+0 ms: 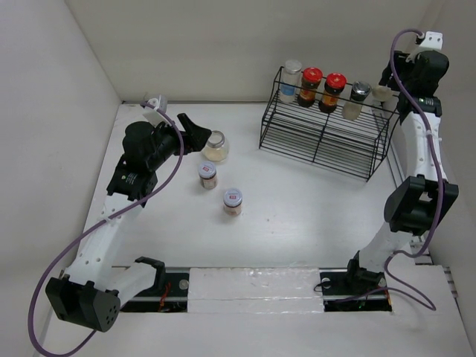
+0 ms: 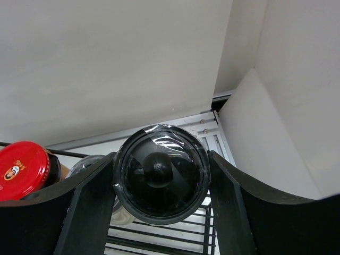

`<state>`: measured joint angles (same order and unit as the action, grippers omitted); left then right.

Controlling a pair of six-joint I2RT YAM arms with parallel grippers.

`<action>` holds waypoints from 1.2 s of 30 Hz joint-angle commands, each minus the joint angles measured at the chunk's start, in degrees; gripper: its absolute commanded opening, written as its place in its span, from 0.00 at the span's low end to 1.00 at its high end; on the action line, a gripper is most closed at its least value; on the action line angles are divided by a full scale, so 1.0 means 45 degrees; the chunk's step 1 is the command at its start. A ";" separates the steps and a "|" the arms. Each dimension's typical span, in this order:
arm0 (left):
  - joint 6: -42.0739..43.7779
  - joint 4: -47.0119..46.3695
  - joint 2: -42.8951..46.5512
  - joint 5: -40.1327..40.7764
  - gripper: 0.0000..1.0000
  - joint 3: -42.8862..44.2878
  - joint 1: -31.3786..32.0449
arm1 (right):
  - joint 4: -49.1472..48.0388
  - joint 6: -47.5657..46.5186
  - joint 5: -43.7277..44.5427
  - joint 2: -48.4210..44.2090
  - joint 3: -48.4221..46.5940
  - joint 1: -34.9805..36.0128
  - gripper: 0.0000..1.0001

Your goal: Organize the condiment bottles

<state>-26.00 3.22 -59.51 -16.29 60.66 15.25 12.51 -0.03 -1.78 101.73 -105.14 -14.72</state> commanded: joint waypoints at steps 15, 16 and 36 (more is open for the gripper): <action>0.0055 -0.0482 0.0079 -0.0188 0.75 0.0074 -0.0068 | 0.1672 0.0164 0.0181 -0.1299 0.0142 -0.0303 0.49; 0.0055 -0.0482 0.0079 -0.0188 0.75 0.0074 -0.0068 | 0.1672 0.0164 0.0181 -0.1299 0.0026 -0.0303 0.48; 0.0055 -0.0482 0.0079 -0.0188 0.75 0.0074 -0.0068 | 0.2943 -0.0188 -0.0736 0.1318 -0.1187 -0.0420 0.53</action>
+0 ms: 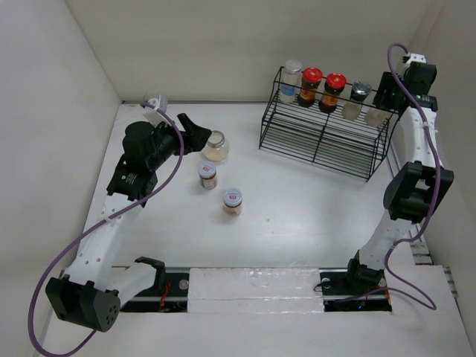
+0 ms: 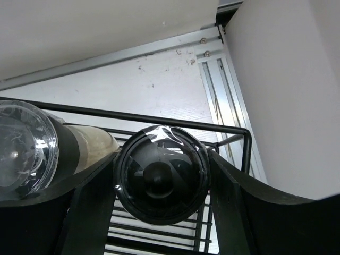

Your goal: Organize the condiment bottles

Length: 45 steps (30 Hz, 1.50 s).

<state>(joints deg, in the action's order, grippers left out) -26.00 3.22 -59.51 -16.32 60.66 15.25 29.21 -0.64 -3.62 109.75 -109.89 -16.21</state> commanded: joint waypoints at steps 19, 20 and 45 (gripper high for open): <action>-0.0062 0.0082 0.0313 0.1104 0.75 0.0074 -0.0068 | -0.4964 -0.0168 -0.1223 -0.5675 0.4100 0.2386 0.44; -0.0062 0.0200 0.0313 0.1338 0.75 0.0190 -0.0068 | -0.5181 -0.0169 -0.1556 -0.5679 0.4435 0.2951 0.32; -0.0570 0.0729 0.1095 0.3450 0.67 0.0230 -0.0068 | -0.5222 -0.1850 -0.1053 0.3285 0.1276 1.2509 1.00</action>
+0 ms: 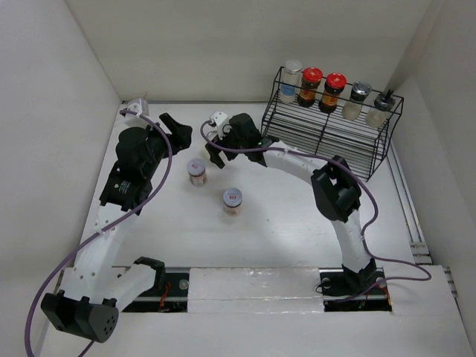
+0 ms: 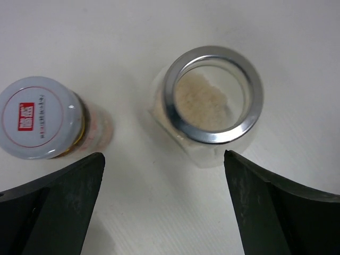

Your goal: Organize the condiment bottles

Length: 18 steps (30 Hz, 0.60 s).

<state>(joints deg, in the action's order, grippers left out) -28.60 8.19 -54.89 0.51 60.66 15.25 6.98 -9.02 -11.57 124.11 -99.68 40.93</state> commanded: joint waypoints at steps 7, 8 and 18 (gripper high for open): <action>0.0125 -0.0374 -0.0087 -0.0720 0.67 0.0230 -0.0068 | -0.0282 0.0011 0.0834 0.1070 -0.2164 -0.0306 1.00; 0.0125 -0.0374 -0.0087 -0.0720 0.67 0.0230 -0.0068 | -0.0282 0.0011 0.0834 0.1207 -0.2301 -0.0306 0.98; 0.0125 -0.0607 -0.0087 -0.1013 0.67 0.0230 -0.0068 | -0.1687 0.0519 -0.0005 0.2106 -0.2557 -0.0306 0.89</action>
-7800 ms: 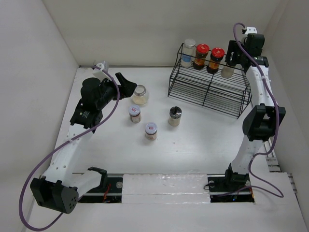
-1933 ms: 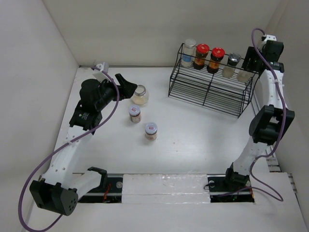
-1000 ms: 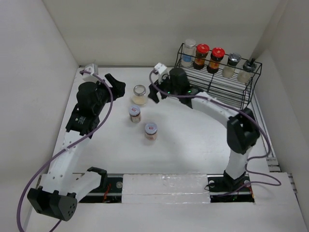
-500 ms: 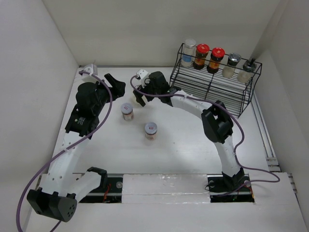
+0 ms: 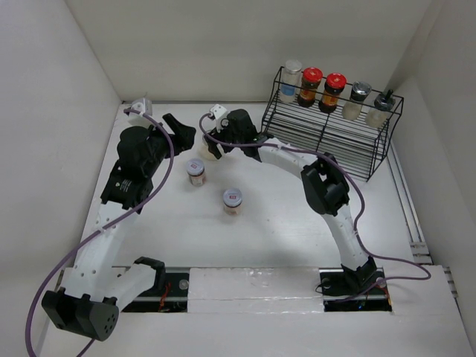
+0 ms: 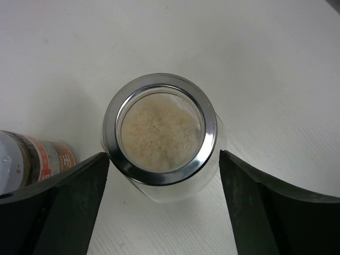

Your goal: Organize the condiment bottles

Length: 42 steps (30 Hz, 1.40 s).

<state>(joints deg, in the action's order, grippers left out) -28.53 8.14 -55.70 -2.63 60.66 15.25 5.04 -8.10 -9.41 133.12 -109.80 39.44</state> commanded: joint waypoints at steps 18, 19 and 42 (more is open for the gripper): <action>0.0110 -0.0598 -0.0278 -0.0587 0.67 0.0230 -0.0068 | -0.2409 0.0686 -0.1465 0.1062 -0.1361 -0.0229 0.96; 0.0110 -0.0598 -0.0278 -0.0587 0.67 0.0230 -0.0068 | -0.2409 0.0686 -0.1464 0.1062 -0.1362 -0.0229 0.95; 0.0110 -0.0598 -0.0141 -0.0567 0.67 0.0230 -0.0068 | -0.3324 0.1565 -0.1363 0.0460 -0.0526 -0.0229 0.53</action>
<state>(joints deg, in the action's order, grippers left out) -28.53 7.94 -57.28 -4.56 60.66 15.25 -6.52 -2.52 -14.74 139.83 -115.63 38.54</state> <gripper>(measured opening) 0.665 0.760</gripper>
